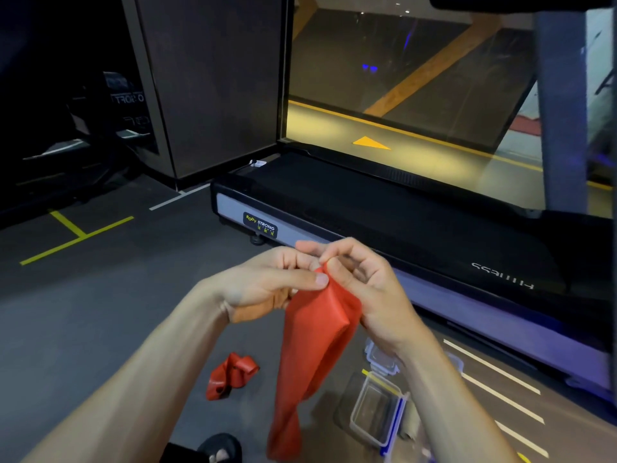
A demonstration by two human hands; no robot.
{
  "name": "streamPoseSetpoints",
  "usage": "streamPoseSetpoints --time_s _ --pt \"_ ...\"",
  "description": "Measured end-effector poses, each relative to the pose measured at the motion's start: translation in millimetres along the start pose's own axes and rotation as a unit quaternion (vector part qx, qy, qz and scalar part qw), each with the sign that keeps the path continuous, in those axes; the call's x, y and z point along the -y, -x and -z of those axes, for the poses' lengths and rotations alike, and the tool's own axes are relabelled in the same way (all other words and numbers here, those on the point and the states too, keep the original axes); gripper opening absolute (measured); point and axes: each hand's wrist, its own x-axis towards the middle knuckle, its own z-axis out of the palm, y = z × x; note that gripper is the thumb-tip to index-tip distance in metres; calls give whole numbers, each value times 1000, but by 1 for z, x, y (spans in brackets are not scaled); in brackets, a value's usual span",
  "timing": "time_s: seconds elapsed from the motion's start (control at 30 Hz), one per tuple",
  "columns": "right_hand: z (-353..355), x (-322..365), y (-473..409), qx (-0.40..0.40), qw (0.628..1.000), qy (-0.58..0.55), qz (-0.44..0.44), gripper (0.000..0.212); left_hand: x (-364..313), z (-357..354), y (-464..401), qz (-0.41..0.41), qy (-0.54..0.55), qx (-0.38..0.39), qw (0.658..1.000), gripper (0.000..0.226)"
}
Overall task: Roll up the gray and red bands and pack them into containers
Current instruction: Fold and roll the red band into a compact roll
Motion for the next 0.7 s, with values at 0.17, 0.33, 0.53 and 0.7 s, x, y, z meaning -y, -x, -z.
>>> streamPoseSetpoints --time_s 0.17,0.33,0.53,0.7 --pt "11 2 2 -6 996 88 -1 13 3 8 -3 -18 -38 13 999 24" --pt "20 2 2 14 976 219 15 7 7 17 -6 10 -75 43 996 17" --pt "28 8 2 38 984 174 8 7 12 25 -6 43 -208 83 974 17" --pt "29 16 4 -30 997 -61 -20 6 15 23 -5 39 -236 88 967 23"
